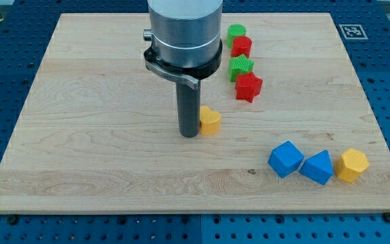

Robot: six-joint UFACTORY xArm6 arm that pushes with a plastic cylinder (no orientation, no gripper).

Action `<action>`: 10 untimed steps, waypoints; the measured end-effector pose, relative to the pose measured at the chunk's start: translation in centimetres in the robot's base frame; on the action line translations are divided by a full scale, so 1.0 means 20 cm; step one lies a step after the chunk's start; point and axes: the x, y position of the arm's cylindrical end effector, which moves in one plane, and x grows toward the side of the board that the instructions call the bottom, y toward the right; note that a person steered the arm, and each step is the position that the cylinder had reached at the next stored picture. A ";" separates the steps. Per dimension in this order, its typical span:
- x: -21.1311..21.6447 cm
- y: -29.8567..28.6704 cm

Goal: Slide the yellow heart closer to the blue triangle

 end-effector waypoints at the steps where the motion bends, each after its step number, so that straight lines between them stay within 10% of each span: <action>1: -0.09 0.00; 10: 0.03 0.94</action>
